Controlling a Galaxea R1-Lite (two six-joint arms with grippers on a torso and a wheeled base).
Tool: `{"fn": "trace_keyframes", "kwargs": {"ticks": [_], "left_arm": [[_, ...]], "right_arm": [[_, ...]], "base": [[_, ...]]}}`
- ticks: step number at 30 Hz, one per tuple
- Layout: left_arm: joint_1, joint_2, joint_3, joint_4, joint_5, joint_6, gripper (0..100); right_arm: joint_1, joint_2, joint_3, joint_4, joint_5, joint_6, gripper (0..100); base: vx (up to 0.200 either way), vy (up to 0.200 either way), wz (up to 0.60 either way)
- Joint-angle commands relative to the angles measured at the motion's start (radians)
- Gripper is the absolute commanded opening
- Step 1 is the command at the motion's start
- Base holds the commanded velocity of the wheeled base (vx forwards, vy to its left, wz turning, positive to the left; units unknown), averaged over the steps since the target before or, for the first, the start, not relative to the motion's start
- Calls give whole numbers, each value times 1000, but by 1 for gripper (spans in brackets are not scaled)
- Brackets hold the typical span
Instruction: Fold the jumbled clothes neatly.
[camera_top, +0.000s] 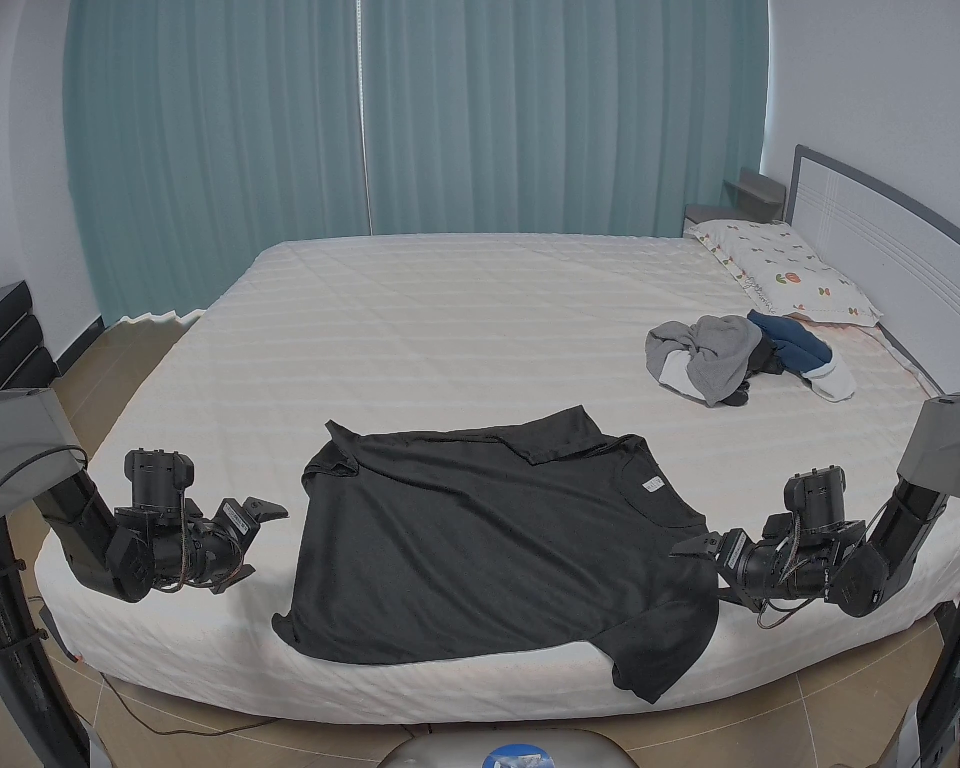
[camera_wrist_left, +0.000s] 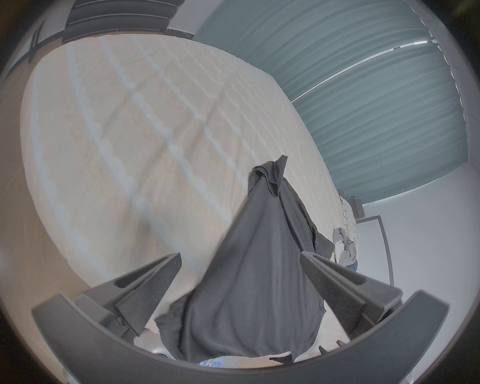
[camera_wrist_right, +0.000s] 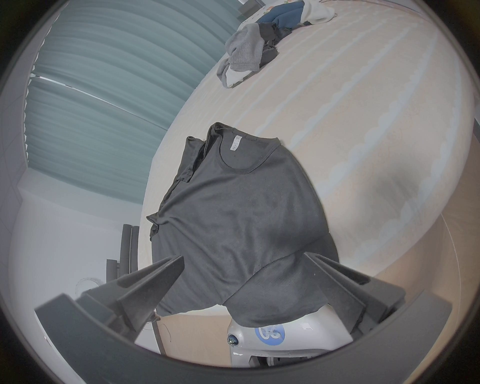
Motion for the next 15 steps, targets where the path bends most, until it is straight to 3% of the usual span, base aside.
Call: {"fn": "trace_keyframes", "kwargs": {"ticks": [1, 13, 15], "left_arm": [[1, 12, 4, 0, 2, 2, 100], [-54, 22, 60, 0, 11, 22, 100], [-91, 20, 125, 0, 14, 120, 100]], "right_arm": [[-4, 4, 8, 1, 0, -5, 100], [-40, 1, 18, 4, -1, -47, 100], [-62, 1, 33, 5, -1, -93, 100]], "base": [[0, 0, 0], [0, 0, 0], [0, 0, 0]]}}
